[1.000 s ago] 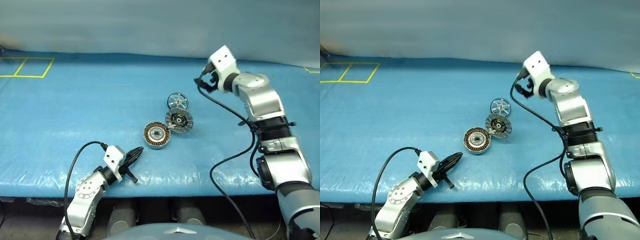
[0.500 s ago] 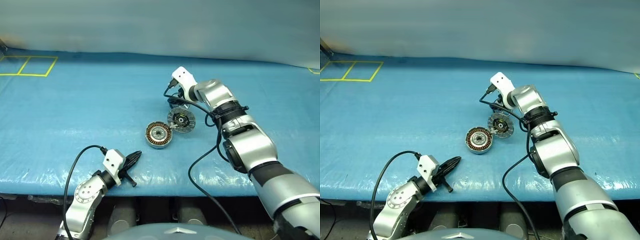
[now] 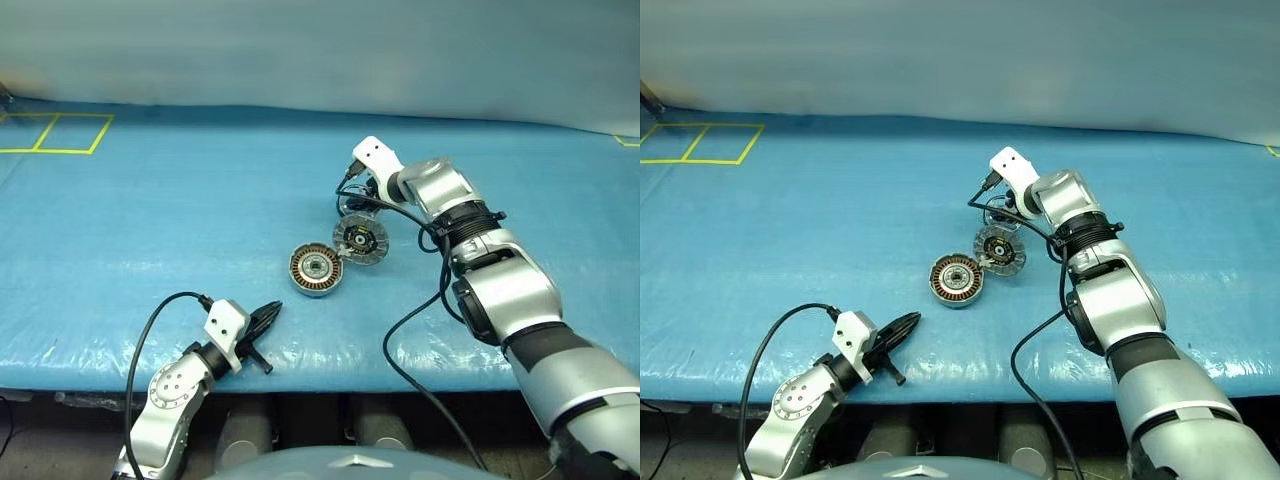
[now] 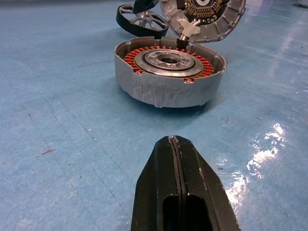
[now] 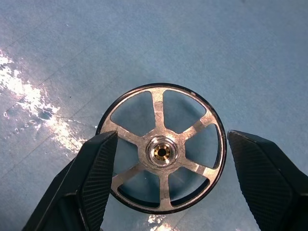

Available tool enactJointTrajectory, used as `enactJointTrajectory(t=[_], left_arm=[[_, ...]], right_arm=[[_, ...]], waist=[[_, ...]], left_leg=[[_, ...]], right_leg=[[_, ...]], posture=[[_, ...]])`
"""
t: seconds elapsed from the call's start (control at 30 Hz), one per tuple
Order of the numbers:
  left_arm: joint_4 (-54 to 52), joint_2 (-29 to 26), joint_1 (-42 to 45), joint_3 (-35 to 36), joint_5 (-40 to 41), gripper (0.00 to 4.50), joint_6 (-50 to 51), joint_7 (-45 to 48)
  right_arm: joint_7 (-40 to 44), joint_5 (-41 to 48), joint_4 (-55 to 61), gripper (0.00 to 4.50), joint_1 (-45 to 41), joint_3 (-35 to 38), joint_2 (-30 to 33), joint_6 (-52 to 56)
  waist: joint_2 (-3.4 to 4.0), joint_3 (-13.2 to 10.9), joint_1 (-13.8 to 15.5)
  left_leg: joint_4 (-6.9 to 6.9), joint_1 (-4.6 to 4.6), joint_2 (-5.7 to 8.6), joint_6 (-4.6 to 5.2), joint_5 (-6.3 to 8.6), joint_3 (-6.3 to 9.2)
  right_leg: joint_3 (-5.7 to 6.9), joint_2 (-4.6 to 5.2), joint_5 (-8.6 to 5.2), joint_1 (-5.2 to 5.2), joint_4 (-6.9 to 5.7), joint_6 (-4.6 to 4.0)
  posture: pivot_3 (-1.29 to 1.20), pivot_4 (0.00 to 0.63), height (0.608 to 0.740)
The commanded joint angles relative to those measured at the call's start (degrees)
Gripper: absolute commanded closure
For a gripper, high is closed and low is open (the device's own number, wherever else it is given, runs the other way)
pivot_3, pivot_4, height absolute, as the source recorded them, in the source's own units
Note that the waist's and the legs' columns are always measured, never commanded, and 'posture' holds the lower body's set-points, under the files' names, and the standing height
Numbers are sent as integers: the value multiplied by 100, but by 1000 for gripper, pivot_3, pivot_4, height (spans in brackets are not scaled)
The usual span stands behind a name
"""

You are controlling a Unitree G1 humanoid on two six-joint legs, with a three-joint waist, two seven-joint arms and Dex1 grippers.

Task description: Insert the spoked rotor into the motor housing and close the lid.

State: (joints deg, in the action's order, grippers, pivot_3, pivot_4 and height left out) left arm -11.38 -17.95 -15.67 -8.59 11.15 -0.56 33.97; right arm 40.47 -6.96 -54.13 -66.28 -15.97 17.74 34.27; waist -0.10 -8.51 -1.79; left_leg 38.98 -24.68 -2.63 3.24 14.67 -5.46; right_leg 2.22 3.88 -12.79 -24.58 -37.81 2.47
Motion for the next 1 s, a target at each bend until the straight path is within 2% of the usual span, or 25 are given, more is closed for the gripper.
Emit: enactJointTrajectory(t=[0.03, 0.73, 0.93, 0.97, 1.0], left_arm=[[-46, 37, 29, -51, 14, 4500, -146, 39], [-162, 118, -74, -12, 26, 4500, -129, -132], [-171, 113, -76, -31, 27, 4500, -126, -149], [-169, 112, -73, -35, 29, 4500, -125, -145], [-165, 111, -66, -38, 28, 4500, -125, -141]], right_arm=[[32, -35, -16, 656, -117, 89, 27, -49], [-308, -8, -760, 656, -98, 259, -222, -530], [-356, -23, -810, 2577, -118, 331, -243, -603], [-346, -23, -802, 2857, -117, 340, -245, -614], [-354, -16, -790, 2955, -116, 360, -247, -636]], waist=[[0, 0, -12], [0, 0, -26], [-1, 1, -27], [-1, 1, -28], [-1, 1, -32]], left_leg=[[0, 0, 0, 0, 0, 0], [0, 1, 0, 0, 0, -1], [0, 3, 0, -1, -1, -1], [1, 5, 0, -1, -1, 0], [2, 7, 0, -1, 0, 0]], right_leg=[[0, 0, 0, 0, 0, 0], [0, 0, 1, 1, -1, 1], [0, -1, 1, 2, -2, 1], [0, -1, 1, 5, -1, 1], [0, -1, 1, 7, -2, 1]], posture=[[0, 150, 740], [0, 150, 740], [0, 150, 740], [0, 150, 740], [0, 150, 740]])
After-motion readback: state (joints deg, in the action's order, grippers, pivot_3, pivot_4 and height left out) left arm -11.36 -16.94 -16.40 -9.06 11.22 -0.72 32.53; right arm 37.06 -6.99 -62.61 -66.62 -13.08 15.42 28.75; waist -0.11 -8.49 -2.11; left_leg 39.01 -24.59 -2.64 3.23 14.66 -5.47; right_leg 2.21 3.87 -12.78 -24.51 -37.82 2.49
